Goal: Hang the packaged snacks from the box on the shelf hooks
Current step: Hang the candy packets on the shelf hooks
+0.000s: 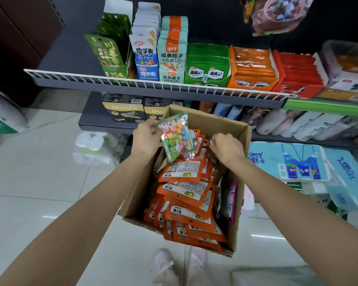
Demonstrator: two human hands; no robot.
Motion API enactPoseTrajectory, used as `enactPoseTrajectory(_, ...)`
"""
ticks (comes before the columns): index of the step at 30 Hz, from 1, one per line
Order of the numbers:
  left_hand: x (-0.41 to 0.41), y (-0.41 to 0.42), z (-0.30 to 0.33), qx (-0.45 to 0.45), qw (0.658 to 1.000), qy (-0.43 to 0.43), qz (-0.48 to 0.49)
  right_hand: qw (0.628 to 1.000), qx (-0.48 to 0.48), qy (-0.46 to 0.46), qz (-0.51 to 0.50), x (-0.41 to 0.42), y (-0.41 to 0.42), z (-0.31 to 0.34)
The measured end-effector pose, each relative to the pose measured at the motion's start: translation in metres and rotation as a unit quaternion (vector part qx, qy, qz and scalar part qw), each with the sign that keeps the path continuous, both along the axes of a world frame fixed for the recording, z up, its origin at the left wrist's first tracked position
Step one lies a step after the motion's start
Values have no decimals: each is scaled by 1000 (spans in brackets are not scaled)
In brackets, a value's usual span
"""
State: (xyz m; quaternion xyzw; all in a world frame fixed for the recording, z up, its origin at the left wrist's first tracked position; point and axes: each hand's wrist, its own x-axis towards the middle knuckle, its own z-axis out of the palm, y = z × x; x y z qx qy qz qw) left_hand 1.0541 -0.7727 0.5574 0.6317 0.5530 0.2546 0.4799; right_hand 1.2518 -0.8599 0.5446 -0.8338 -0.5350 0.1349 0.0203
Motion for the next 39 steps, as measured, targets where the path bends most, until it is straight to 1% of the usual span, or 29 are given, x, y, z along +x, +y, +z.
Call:
enactPoseTrajectory(2, -1, 3, 12, 9, 1000, 0, 3, 995, 79, 38, -45, 9, 2, 16)
enactPoseTrajectory(4, 1, 6, 29, 40, 999, 3, -4, 981, 149, 104, -72, 18, 5, 37)
enactPoseTrajectory(6, 2, 7, 50, 114, 992, 39, -28, 964, 200, 160, -70, 20, 6, 63)
enactPoseTrajectory(8, 3, 6, 74, 195, 978, 62, -46, 956, 232, 175, -35, 15, 6, 90)
enactPoseTrajectory(10, 4, 5, 101, 255, 963, 68, -50, 959, 236, 153, 17, 7, 5, 115)
enactPoseTrajectory(12, 5, 3, 123, 317, 943, 92, -53, 968, 223, 94, 60, 0, 3, 137)
enactPoseTrajectory(15, 10, 0, 148, 413, 892, 163, -77, 973, 214, -5, 91, -10, 0, 165)
enactPoseTrajectory(17, 13, -3, 159, 448, 866, 201, -98, 969, 217, -53, 103, -16, 1, 180)
enactPoseTrajectory(18, 16, -3, 163, 456, 858, 211, -112, 966, 223, -70, 108, -19, 3, 185)
enactPoseTrajectory(19, 19, -3, 168, 454, 857, 206, -130, 963, 232, -79, 114, -22, 5, 190)
enactPoseTrajectory(22, 25, 2, 182, 399, 886, 146, -185, 955, 256, -95, 115, -27, 12, 204)
enactPoseTrajectory(23, 27, 4, 186, 383, 895, 128, -189, 952, 266, -101, 112, -28, 14, 208)
enactPoseTrajectory(25, 32, 8, 193, 377, 901, 108, -186, 945, 293, -102, 105, -26, 18, 213)
enactPoseTrajectory(28, 45, 17, 202, 375, 905, 117, -164, 938, 325, -89, 84, -18, 27, 215)
enactPoseTrajectory(30, 54, 22, 209, 370, 911, 125, -136, 936, 349, -39, 35, -6, 33, 215)
enactPoseTrajectory(31, 58, 25, 211, 366, 915, 123, -117, 934, 357, 12, 5, 3, 36, 215)
enactPoseTrajectory(33, 62, 30, 212, 348, 928, 107, -77, 918, 361, 159, -37, 22, 40, 207)
enactPoseTrajectory(34, 62, 33, 211, 341, 933, 103, -55, 899, 358, 246, -55, 31, 43, 202)
enactPoseTrajectory(36, 61, 38, 209, 324, 941, 94, -15, 844, 331, 410, -102, 40, 46, 193)
enactPoseTrajectory(37, 59, 41, 207, 313, 946, 84, 1, 826, 316, 453, -113, 43, 49, 190)
enactPoseTrajectory(39, 56, 48, 206, 294, 953, 66, 28, 832, 317, 446, -96, 47, 58, 184)
